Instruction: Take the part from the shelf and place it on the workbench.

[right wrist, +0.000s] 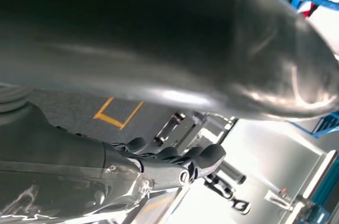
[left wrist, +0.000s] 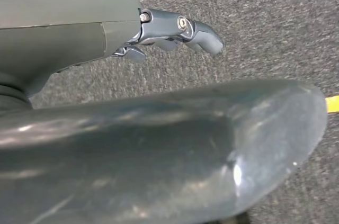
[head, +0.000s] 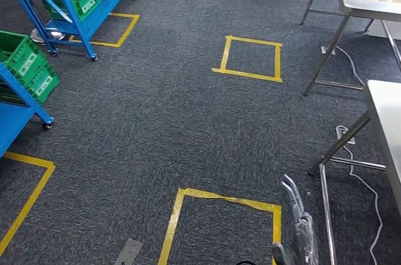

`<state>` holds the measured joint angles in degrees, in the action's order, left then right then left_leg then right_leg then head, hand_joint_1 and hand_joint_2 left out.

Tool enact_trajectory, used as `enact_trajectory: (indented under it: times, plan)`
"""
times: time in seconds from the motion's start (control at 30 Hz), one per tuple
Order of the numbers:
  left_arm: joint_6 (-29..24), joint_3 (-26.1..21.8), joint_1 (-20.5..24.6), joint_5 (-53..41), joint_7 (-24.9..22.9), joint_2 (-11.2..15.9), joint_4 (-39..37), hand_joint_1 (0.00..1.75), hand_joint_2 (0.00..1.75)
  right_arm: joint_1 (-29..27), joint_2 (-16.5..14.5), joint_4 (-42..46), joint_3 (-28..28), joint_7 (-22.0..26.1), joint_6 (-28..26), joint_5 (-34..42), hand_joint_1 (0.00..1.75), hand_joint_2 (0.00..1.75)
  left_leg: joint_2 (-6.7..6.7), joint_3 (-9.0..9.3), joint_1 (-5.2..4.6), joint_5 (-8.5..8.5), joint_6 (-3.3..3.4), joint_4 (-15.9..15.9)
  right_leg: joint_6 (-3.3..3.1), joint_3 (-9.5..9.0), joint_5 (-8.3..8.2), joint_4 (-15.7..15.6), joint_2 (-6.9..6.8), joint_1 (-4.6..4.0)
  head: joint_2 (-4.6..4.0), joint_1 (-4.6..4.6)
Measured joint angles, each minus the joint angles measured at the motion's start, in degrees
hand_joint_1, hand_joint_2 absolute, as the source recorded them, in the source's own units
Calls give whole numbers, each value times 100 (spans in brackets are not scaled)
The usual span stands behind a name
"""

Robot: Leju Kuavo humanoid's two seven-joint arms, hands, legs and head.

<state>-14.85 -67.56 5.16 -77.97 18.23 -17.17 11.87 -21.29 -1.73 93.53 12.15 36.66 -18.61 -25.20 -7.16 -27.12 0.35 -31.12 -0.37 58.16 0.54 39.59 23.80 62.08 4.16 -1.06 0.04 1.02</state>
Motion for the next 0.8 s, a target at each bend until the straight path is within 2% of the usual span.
enact_trajectory:
  times: [0.03, 0.07, 0.1, 0.17, 0.23, 0.27, 0.3, 0.33, 0.37, 0.4, 0.43, 0.47, 0.5, 0.53, 0.6, 0.63, 0.67, 0.73, 0.77, 0.8]
  plan:
    - [1, 0, -3, -2, -1, -4, 0, 0, 0, 0, 0, -5, -5, -1, -1, -1, 0, 0, -62, 8, 3, -29, -30, 1, -21, -8, -121, -74, 31, -5, 0, 5]
    - [1, 0, -8, -4, -1, -5, 0, 0, 0, 10, 0, -9, -11, -1, -2, -2, 0, 0, -107, 19, 6, -46, -57, -19, -52, -37, -116, -79, -16, -17, 0, 5]
    - [1, 0, -14, -5, -1, -4, 0, 0, 0, 24, -2, -8, -17, 2, -4, -3, 0, 0, -91, 29, 6, -64, -84, -36, -78, -71, -140, -105, -74, -17, 0, 2]
    - [0, 0, -7, -10, 0, -3, 0, 0, 0, 47, -8, -7, -33, 5, -9, -5, 0, 0, 184, -38, -21, -177, -141, 104, -130, -141, -126, -175, -190, -11, 0, -13]
    - [-1, 1, 24, -17, 2, -4, 0, 0, 0, 34, -13, -10, -47, 6, -15, -11, 0, 0, 519, -375, -48, -468, -195, 670, -179, -187, -96, -210, -327, -17, 0, -28]
    - [-1, 2, 36, -19, 4, -3, 0, 0, 0, 26, -13, -15, -51, 7, -18, -14, 0, 0, 592, -604, -51, -610, -208, 1020, -202, -193, -78, -213, -402, -28, 0, -33]
    - [-1, 2, 37, -19, 5, -1, 0, 0, 0, 22, -13, -20, -54, 6, -20, -17, 0, 0, 622, -799, -54, -681, -209, 1285, -221, -196, -61, -214, -473, -41, 0, -32]
    - [-1, 2, 31, -17, 6, 1, 0, 0, 0, 22, -13, -26, -57, 6, -22, -22, 0, 0, 637, -915, -62, -640, -196, 1384, -235, -203, -46, -213, -538, -56, 0, -34]
    - [-1, 1, 23, -15, 5, 3, 0, 0, 0, 23, -13, -30, -59, 6, -26, -27, 0, 0, 651, -926, -78, -483, -164, 1279, -245, -216, -32, -214, -601, -73, 0, -34]
    - [-2, 1, 18, -14, 5, 4, 0, 0, 0, 24, -13, -32, -62, 6, -29, -32, 0, 0, 698, -837, -108, -247, -113, 1000, -253, -237, -20, -215, -663, -90, 0, -36]
    - [-3, 1, 20, -12, 4, 8, 0, 0, 0, 23, -14, -33, -64, 7, -32, -35, 0, 0, 837, -693, -164, 8, -39, 628, -260, -262, -9, -217, -725, -104, 0, -33]
    - [-4, 1, 33, -11, 2, 12, 0, 0, 0, 21, -14, -34, -67, 7, -34, -37, 0, 0, 995, -560, -219, 183, 29, 278, -261, -281, -3, -212, -790, -122, 0, -33]
    - [-7, 2, 49, -9, -1, 15, 0, 0, 0, 16, -15, -36, -70, 7, -36, -37, 0, 0, 1128, -468, -267, 306, 80, 32, -254, -292, -3, -212, -857, -135, 0, -32]
    - [-8, 2, 62, -4, -10, 18, 0, 0, 0, 11, -15, -38, -72, 7, -37, -39, 0, 0, 1204, -430, -302, 370, 113, -99, -246, -299, -6, -212, -932, -144, 0, -30]
    - [-11, 2, 58, 8, -34, 21, 0, 0, 0, 13, -15, -43, -74, 8, -39, -43, 0, 0, 1096, -435, -294, 467, 131, -159, -210, -307, -8, -211, -1049, -153, 0, -33]
    - [-11, 2, 44, 11, -46, 24, 0, 0, 0, 19, -15, -45, -74, 9, -38, -45, 0, 0, 1024, -442, -270, 521, 141, -181, -171, -300, 37, -176, -982, -147, 0, -31]
    - [-11, 1, 35, 13, -53, 27, 0, 0, 0, 21, -15, -48, -74, 10, -39, -46, 0, 0, 957, -453, -239, 569, 156, -202, -118, -271, 155, -60, -845, -131, 0, -29]
    - [-10, 0, 39, 5, -57, 23, 0, 0, 0, 10, -15, -62, -75, 11, -40, -46, 0, 0, 819, -512, -187, 653, 174, -218, -4, -116, 591, 490, -520, -74, 0, -19]
    - [-10, 0, 44, 0, -57, 20, 0, 0, 0, 6, -15, -73, -75, 11, -40, -46, 0, 0, 746, -554, -172, 691, 175, -218, 37, -20, 837, 863, -454, -40, 0, -18]
    - [-10, 0, 46, -4, -58, 19, 0, 0, 0, 6, -15, -85, -75, 11, -40, -47, 0, 0, 673, -600, -159, 732, 163, -217, 70, 41, 1009, 1166, -435, -7, 0, -18]
